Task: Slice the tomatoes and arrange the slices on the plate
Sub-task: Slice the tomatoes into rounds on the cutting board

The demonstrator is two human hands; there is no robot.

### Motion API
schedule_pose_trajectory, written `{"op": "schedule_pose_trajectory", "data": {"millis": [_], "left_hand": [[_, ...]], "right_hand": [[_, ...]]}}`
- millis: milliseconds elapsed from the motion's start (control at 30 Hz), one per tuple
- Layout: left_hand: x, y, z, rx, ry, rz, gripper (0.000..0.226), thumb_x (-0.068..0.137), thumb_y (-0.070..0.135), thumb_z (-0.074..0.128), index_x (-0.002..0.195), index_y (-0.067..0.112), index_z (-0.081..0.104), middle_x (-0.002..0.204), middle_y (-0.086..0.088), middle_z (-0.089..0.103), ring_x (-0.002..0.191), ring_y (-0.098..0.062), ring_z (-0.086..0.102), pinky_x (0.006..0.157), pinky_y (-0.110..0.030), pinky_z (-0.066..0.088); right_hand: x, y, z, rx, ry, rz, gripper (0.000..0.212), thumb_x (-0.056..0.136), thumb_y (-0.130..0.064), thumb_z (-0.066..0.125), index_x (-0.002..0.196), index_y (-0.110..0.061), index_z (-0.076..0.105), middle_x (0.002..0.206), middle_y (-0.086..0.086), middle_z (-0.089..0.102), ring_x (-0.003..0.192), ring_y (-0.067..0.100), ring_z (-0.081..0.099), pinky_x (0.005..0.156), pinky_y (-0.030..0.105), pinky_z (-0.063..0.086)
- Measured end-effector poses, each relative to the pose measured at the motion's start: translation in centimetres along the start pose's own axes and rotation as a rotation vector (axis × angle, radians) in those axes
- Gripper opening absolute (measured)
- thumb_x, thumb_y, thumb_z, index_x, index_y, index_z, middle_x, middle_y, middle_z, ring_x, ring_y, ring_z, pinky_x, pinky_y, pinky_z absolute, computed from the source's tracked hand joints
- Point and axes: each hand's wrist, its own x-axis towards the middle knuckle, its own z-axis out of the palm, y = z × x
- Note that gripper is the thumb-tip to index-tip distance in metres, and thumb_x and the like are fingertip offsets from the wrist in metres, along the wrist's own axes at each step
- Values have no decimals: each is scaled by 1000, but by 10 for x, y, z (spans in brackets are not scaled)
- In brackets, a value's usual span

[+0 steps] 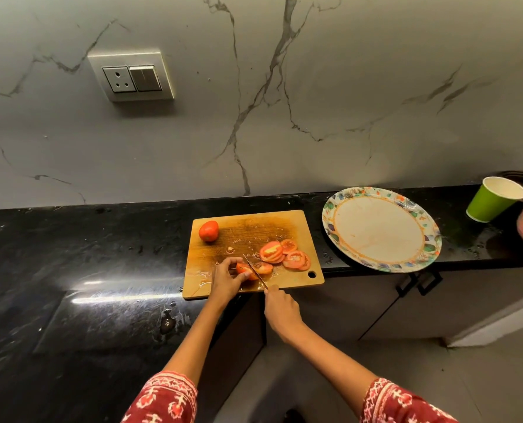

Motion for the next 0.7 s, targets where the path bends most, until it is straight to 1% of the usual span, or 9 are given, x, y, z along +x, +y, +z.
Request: {"op": "schedule_pose_trajectory", "data": {"millis": [67, 233, 300, 367, 467, 533, 600, 633, 700], "left_hand": [[-4, -2, 1, -12, 8, -5, 33, 79, 6, 69, 109, 12, 57, 119, -12, 57, 109, -22, 56, 88, -32, 50], [0, -5, -13, -2, 70, -51, 39, 80, 6, 68, 118, 8, 56, 121, -13, 57, 112, -22, 54, 91, -31, 48], [3, -6, -18, 14, 67, -53, 41, 81, 6, 67, 120, 8, 55, 123, -12, 57, 114, -24, 54, 91, -29, 46], [4, -5, -19, 27, 50, -44, 44, 81, 6, 67, 122, 8, 53, 124, -12, 56, 115, -24, 53, 92, -28, 45], [4, -2, -15, 31, 52, -12, 46, 82, 8, 66, 125, 12, 51, 126, -11, 54, 117, -23, 51, 96, -33, 44], [3, 1, -12, 57, 58, 25, 46, 84, 9, 64, 128, 13, 50, 128, -10, 52, 121, -24, 48, 98, -33, 42], [1, 3, -8, 92, 38, 57, 51, 84, 10, 64, 132, 9, 47, 134, -10, 49, 126, -24, 44, 100, -30, 38], [-1, 3, -7, 114, 18, 70, 57, 82, 12, 67, 134, 8, 44, 136, -10, 47, 127, -23, 42, 101, -31, 36], [-3, 1, -5, 181, -20, 102, 70, 76, 14, 73, 137, 8, 39, 136, -11, 46, 127, -24, 41, 104, -33, 34]], "right_hand": [[3, -2, 0, 13, 3, 0, 27, 103, -21, 29, 119, -8, 46, 116, 11, 62, 108, 29, 61, 83, 38, 48], [-11, 16, 4, -113, 26, -39, 33, 104, -27, 19, 118, -9, 44, 112, 9, 64, 104, 25, 63, 81, 34, 50], [-13, 23, 1, -125, 23, -33, 34, 104, -27, 18, 118, -9, 44, 112, 9, 64, 105, 26, 63, 81, 35, 49], [-8, 25, -6, -6, 7, 7, 34, 104, -26, 22, 117, -7, 46, 112, 13, 63, 106, 31, 61, 80, 38, 46], [13, 22, -15, 281, -14, 83, 35, 102, -24, 25, 110, -2, 52, 106, 19, 63, 102, 37, 59, 74, 34, 42], [23, 20, -21, 379, -8, 49, 34, 102, -22, 26, 95, -5, 55, 91, 17, 62, 88, 32, 60, 67, 29, 38], [28, 21, -28, 417, -18, 11, 34, 103, -20, 26, 79, -11, 49, 81, 11, 55, 77, 24, 52, 62, 28, 30], [29, 22, -31, 434, -23, 2, 33, 103, -20, 27, 78, -11, 48, 78, 9, 52, 73, 22, 49, 61, 28, 28], [32, 25, -33, 445, -25, -8, 30, 103, -20, 26, 84, -9, 47, 70, 4, 49, 63, 17, 44, 56, 29, 29]]}}
